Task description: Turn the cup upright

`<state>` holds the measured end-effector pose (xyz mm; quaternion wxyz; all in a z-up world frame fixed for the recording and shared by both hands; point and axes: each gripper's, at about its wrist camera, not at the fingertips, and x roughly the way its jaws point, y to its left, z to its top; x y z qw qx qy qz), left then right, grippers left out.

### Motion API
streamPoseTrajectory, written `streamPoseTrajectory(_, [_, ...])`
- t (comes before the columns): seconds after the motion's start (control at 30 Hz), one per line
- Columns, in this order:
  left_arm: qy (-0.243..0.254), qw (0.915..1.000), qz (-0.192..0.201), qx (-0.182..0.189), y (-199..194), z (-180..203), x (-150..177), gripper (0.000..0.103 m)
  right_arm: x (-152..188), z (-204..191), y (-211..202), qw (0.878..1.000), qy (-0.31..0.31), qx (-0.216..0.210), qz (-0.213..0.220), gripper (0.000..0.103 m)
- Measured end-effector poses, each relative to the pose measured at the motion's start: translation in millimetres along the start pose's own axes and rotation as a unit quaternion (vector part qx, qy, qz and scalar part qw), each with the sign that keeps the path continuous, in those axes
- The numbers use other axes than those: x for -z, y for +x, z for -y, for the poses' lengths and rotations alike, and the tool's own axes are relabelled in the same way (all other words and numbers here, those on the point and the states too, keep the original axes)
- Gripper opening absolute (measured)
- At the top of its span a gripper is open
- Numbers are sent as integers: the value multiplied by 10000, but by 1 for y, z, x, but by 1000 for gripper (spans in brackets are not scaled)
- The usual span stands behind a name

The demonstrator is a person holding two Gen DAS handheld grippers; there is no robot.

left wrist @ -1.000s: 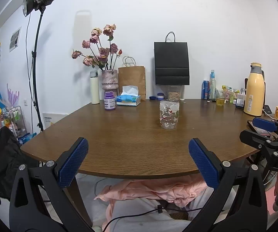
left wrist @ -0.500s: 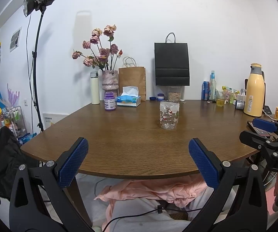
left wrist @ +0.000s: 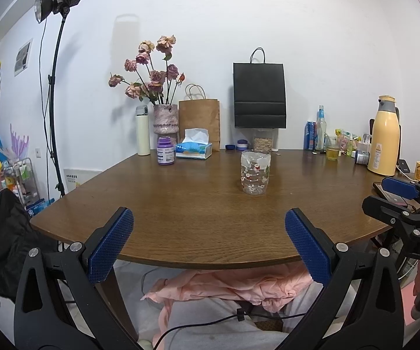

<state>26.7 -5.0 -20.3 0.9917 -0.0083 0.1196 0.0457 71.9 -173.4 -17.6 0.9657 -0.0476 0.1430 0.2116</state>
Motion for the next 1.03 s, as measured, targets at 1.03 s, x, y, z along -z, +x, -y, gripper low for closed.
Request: streamPoseTrajectory(1.03, [-31,10000,-2,-7,2,0,5,103,-2,3,2,10000,17,4,-17,84])
